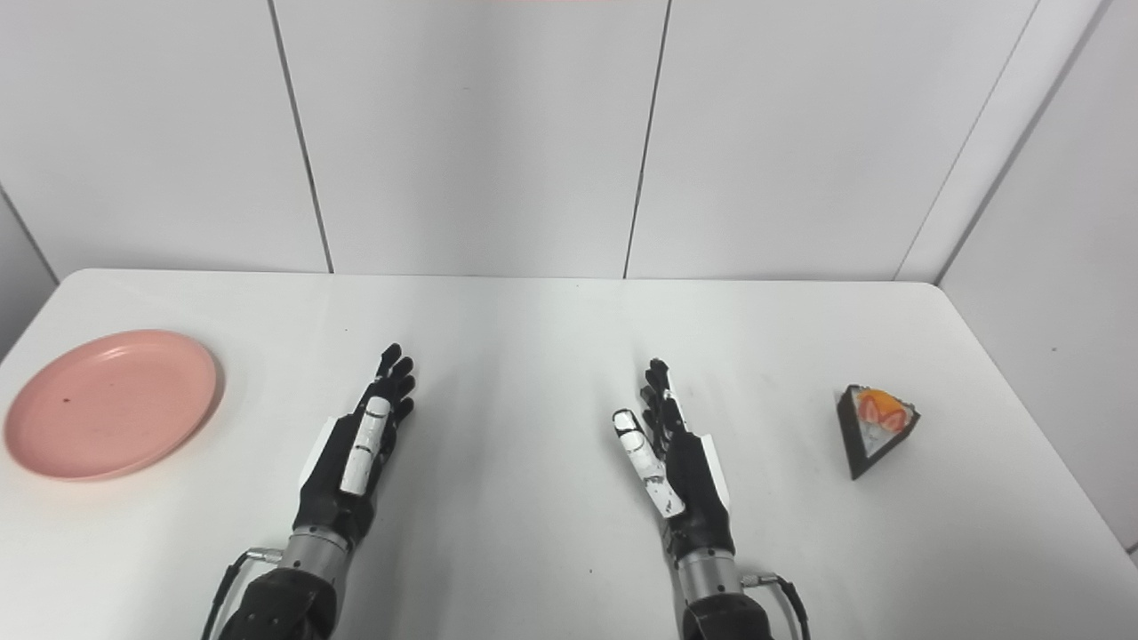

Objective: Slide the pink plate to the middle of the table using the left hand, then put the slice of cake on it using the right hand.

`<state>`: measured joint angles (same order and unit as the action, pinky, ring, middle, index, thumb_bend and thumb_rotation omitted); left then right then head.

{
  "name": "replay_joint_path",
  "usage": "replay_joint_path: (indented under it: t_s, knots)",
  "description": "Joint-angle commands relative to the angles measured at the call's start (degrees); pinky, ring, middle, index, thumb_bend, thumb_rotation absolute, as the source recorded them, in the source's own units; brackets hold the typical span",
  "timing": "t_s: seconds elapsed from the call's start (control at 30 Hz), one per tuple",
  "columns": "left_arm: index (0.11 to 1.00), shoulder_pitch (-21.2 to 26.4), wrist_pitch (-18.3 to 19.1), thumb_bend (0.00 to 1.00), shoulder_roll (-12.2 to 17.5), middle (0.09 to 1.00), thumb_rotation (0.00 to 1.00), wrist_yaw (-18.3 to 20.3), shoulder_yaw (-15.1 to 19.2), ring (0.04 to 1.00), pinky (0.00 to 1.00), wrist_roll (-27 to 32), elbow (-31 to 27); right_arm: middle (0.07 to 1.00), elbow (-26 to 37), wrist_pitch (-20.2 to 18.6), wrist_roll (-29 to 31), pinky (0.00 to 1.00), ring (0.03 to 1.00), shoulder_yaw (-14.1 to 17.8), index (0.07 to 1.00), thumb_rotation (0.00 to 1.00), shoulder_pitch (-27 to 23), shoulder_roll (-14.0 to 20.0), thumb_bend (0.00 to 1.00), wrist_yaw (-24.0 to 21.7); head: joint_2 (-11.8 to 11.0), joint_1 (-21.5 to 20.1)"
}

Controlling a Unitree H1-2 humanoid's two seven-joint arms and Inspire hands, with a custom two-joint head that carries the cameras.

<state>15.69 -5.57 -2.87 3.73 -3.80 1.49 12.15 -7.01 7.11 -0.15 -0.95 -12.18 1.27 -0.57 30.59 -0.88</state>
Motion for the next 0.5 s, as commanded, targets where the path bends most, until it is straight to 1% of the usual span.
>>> replay_joint_path:
  t_s: [0.0, 0.13, 0.37, 0.47]
  knots:
    - [1.0, -3.0, 0.45, 0.55, 0.33, 1.0, 1.0, 0.47, -0.26, 1.0, 1.0, -0.1, 0.98, 1.0, 1.5, -0.41, 0.0, 1.0, 1.0, 0.04, 1.0, 0.78, -0.72, -0.31, 0.63, 0.04, 0.09, 0.03]
    - [1.0, -2.98, 1.68, 0.56, 0.44, 1.0, 1.0, 0.77, -0.38, 1.0, 1.0, 0.28, 0.55, 1.0, 1.43, -0.44, 0.28, 1.0, 1.0, 0.08, 1.0, 0.77, -0.79, -0.4, 0.62, -0.02, 0.07, -0.02]
    - [1.0, -2.92, 1.25, 0.54, 0.44, 1.0, 1.0, 0.57, -0.37, 1.0, 1.0, 0.05, 0.98, 1.0, 1.23, -0.64, -0.47, 1.0, 1.0, -0.23, 1.0, 0.78, -0.76, -0.28, 0.58, 0.14, -0.02, -0.01]
    - [1.0, -2.88, 1.52, 0.56, 0.41, 1.0, 1.0, 0.7, -0.25, 1.0, 1.0, 0.4, 1.2, 1.0, 1.41, -0.8, -1.32, 1.0, 1.0, -0.44, 1.0, 0.8, -0.62, -0.19, 0.57, 0.36, -0.02, -0.01]
